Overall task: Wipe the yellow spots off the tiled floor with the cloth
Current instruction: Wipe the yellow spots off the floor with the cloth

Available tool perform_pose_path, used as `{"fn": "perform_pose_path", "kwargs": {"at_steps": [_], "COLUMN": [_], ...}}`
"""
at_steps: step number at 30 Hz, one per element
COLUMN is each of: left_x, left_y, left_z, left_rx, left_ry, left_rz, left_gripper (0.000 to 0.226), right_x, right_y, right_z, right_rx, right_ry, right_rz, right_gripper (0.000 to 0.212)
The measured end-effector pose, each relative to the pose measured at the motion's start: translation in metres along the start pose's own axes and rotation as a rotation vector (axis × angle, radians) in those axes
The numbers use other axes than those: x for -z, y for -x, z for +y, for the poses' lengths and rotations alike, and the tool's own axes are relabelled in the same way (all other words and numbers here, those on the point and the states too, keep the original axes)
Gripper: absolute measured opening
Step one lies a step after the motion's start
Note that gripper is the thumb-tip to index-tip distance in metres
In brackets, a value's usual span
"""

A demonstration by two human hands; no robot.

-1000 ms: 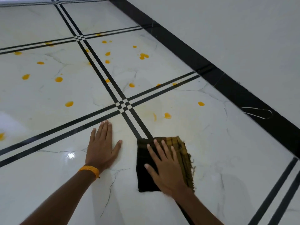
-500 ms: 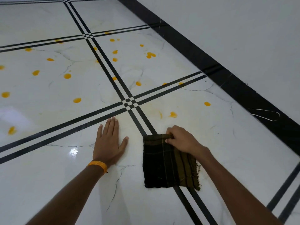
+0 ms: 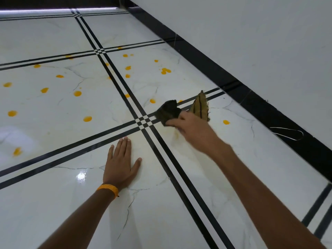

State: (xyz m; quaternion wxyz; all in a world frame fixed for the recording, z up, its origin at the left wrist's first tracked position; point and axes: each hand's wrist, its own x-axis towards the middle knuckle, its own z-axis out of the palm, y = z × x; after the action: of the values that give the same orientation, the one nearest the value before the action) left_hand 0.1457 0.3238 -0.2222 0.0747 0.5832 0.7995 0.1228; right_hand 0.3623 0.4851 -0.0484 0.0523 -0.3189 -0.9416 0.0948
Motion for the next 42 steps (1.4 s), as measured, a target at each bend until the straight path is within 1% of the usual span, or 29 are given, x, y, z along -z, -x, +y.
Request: {"fn": "perform_pose_path", "kwargs": {"at_steps": [3, 4, 5, 6, 8, 10, 11, 12, 15, 18, 20, 22, 24, 25, 26, 28, 29, 30, 31, 33, 34, 35, 36, 37, 38, 39, 40, 41, 42], "left_x": [0.000, 0.000, 0.000, -0.001, -0.001, -0.001, -0.001, -0.001, 0.005, 0.017, 0.015, 0.008, 0.002, 0.002, 0.001, 0.005, 0.005, 0.005, 0.005, 0.006, 0.007, 0.007, 0.007, 0.009, 0.008, 0.009, 0.010, 0.010, 0.010], "left_y": [-0.001, -0.001, -0.001, -0.001, -0.002, -0.001, 0.001, 0.002, -0.008, -0.030, -0.039, -0.043, -0.044, -0.045, -0.046, -0.045, -0.044, -0.043, -0.045, -0.046, -0.047, -0.046, -0.045, -0.043, -0.040, -0.042, -0.041, -0.042, -0.046], "left_z": [0.000, 0.000, 0.001, 0.000, 0.000, 0.000, 0.000, 0.001, 0.002, -0.004, -0.009, -0.011, -0.013, -0.014, -0.015, -0.014, -0.013, -0.013, -0.012, -0.014, -0.015, -0.013, -0.013, -0.011, -0.009, -0.009, -0.008, -0.008, -0.010], "left_rx": [0.004, 0.004, 0.004, 0.003, 0.006, 0.009, 0.008, 0.008, 0.012, 0.000, -0.050, -0.079, -0.087, -0.081, -0.078, -0.061, -0.058, -0.060, -0.056, -0.047, -0.040, -0.032, -0.029, -0.024, -0.021, -0.025, -0.026, -0.031, -0.036], "left_ry": [0.010, 0.002, -0.005, -0.009, -0.005, -0.004, -0.003, -0.001, -0.002, 0.018, -0.005, -0.026, -0.041, -0.049, -0.056, -0.066, -0.075, -0.078, -0.074, -0.072, -0.073, -0.069, -0.058, -0.049, -0.039, -0.033, -0.024, -0.024, -0.023], "left_rz": [0.013, 0.015, 0.015, 0.017, 0.023, 0.018, 0.017, 0.018, 0.031, 0.050, 0.069, 0.089, 0.059, 0.049, 0.039, -0.006, -0.023, -0.029, -0.036, -0.044, -0.046, -0.057, -0.063, -0.072, -0.073, -0.069, -0.070, -0.069, -0.054], "left_gripper": [0.089, 0.089, 0.088, 0.088, 0.087, 0.086, 0.086, 0.086, 0.083, 0.075, 0.072, 0.072, 0.074, 0.075, 0.076, 0.077, 0.077, 0.077, 0.077, 0.077, 0.077, 0.078, 0.079, 0.079, 0.081, 0.082, 0.083, 0.084, 0.084], "right_x": [-0.055, -0.070, -0.080, -0.088, -0.097, -0.102, -0.107, -0.114, -0.137, -0.150, -0.149, -0.146, -0.143, -0.146, -0.152, -0.160, -0.159, -0.155, -0.151, -0.145, -0.143, -0.145, -0.153, -0.159, -0.165, -0.161, -0.156, -0.152, -0.150], "right_y": [0.032, 0.041, 0.047, 0.048, 0.037, 0.015, 0.002, -0.010, -0.024, -0.006, -0.004, -0.023, -0.053, -0.064, -0.066, -0.040, -0.022, -0.013, -0.018, -0.051, -0.072, -0.086, -0.089, -0.080, -0.059, -0.040, -0.029, -0.030, -0.042], "right_z": [-0.005, -0.005, -0.002, 0.000, 0.005, 0.000, -0.002, -0.005, 0.002, 0.026, 0.056, 0.085, 0.081, 0.062, 0.040, 0.004, 0.006, 0.021, 0.042, 0.071, 0.066, 0.052, 0.024, -0.003, -0.018, -0.016, 0.003, 0.025, 0.047], "right_rx": [-0.069, -0.106, -0.150, -0.197, -0.279, -0.339, -0.350, -0.341, -0.265, -0.219, -0.279, -0.434, -0.531, -0.499, -0.425, -0.230, -0.186, -0.198, -0.256, -0.444, -0.489, -0.456, -0.359, -0.213, -0.082, -0.009, -0.017, -0.085, -0.200], "right_ry": [0.019, 0.000, -0.034, -0.070, -0.104, -0.126, -0.116, -0.081, 0.058, 0.105, 0.121, 0.150, 0.152, 0.143, 0.123, 0.095, 0.088, 0.087, 0.095, 0.142, 0.141, 0.115, 0.091, 0.082, 0.077, 0.066, 0.054, 0.080, 0.123], "right_rz": [-0.232, -0.277, -0.279, -0.228, -0.053, 0.076, 0.088, 0.066, -0.093, -0.106, -0.091, -0.041, -0.042, -0.050, -0.045, -0.062, -0.080, -0.079, -0.076, -0.022, -0.035, -0.053, -0.065, -0.091, -0.105, -0.123, -0.121, -0.090, -0.045], "right_gripper": [0.046, 0.047, 0.047, 0.044, 0.038, 0.039, 0.043, 0.048, 0.058, 0.064, 0.066, 0.069, 0.070, 0.070, 0.070, 0.068, 0.068, 0.068, 0.069, 0.071, 0.072, 0.071, 0.070, 0.068, 0.067, 0.065, 0.065, 0.065, 0.066]}}
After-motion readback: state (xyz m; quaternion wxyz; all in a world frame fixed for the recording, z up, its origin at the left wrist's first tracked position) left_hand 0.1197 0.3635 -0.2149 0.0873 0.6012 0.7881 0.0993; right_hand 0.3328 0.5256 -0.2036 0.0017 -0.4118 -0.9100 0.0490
